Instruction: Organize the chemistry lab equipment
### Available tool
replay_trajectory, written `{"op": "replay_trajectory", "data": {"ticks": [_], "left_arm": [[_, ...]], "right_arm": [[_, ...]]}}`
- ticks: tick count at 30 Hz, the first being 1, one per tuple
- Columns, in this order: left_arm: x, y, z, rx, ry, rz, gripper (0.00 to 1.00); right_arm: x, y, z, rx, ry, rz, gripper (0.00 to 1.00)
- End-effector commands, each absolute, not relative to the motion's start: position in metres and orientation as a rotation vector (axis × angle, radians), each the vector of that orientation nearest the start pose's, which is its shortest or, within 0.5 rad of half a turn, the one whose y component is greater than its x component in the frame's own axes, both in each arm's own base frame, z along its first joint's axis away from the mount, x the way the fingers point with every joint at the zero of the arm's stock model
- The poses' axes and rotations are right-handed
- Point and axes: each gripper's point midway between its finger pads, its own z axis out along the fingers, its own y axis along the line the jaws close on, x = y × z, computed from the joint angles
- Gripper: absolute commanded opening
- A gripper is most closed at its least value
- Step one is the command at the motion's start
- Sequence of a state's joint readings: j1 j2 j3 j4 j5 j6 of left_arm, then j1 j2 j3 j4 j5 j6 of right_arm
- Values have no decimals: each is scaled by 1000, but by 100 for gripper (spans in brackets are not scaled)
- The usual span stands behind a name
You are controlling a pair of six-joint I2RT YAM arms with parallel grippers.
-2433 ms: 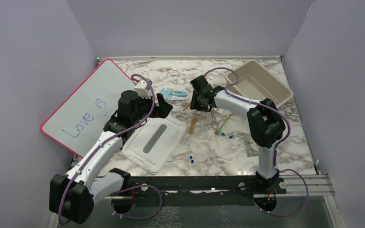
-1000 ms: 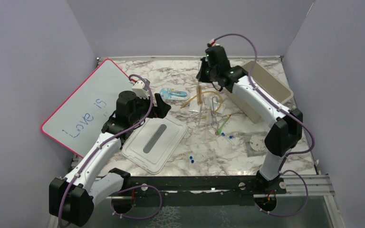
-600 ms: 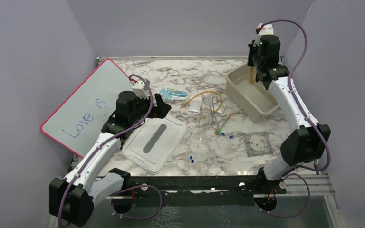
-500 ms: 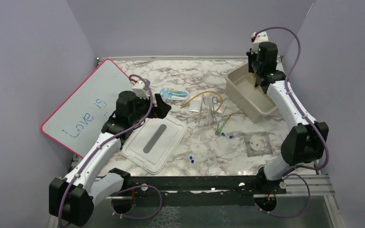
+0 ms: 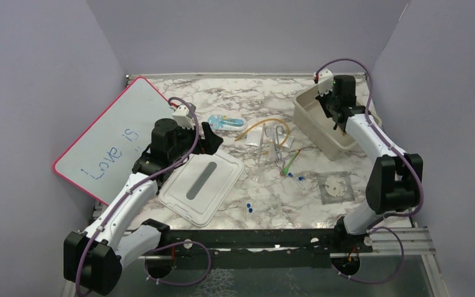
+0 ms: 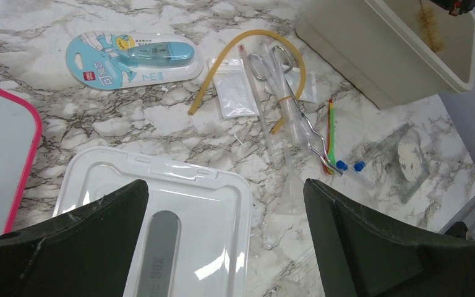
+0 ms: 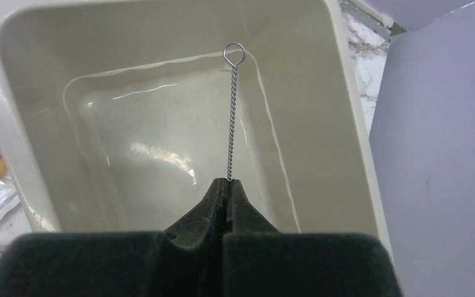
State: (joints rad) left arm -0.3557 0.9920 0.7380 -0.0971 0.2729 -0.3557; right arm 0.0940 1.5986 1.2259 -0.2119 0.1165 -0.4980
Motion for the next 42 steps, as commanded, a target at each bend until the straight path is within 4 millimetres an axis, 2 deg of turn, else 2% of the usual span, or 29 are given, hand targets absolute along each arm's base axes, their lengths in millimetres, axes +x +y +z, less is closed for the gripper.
{"op": "replay_trajectory", "data": {"ticks": [1, 7, 11, 13, 15, 18, 22, 24, 27, 29, 32, 35, 38, 42], "left_arm": [[296, -180, 216, 207, 1955, -755, 99], [296, -181, 213, 210, 1966, -746, 99], [296, -181, 212, 209, 1971, -745, 99], [296, -181, 211, 208, 1973, -744, 99], [296, -181, 211, 206, 1973, -747, 99], [296, -182, 211, 208, 1972, -753, 99], [295, -182, 212, 207, 1968, -756, 99], [295, -182, 213, 206, 1964, -758, 99], [296, -181, 213, 195, 1965, -755, 99], [297, -180, 214, 175, 1965, -749, 99], [300, -173, 214, 111, 1972, -722, 99], [303, -169, 215, 74, 1977, -697, 99], [305, -163, 216, 76, 1963, -651, 99], [309, -142, 206, 17, 1966, -529, 99]], "right_arm": [[463, 4, 157, -591, 2178, -255, 1], [451, 11, 123, -579, 2240, -147, 4], [449, 16, 114, -586, 2256, -101, 13], [448, 16, 116, -569, 2263, -58, 21], [447, 17, 127, -540, 2253, -26, 32], [447, 17, 154, -484, 2202, -9, 42], [445, 21, 198, -397, 2121, 19, 44], [443, 22, 211, -337, 2112, 39, 44], [439, 24, 222, -213, 2145, 94, 45], [435, 29, 222, -123, 2187, 155, 45], [423, 47, 217, -8, 2231, 298, 45], [407, 75, 215, 42, 2248, 425, 45], [389, 117, 218, -46, 2246, 504, 45], [361, 169, 214, -155, 2249, 556, 45]]}}
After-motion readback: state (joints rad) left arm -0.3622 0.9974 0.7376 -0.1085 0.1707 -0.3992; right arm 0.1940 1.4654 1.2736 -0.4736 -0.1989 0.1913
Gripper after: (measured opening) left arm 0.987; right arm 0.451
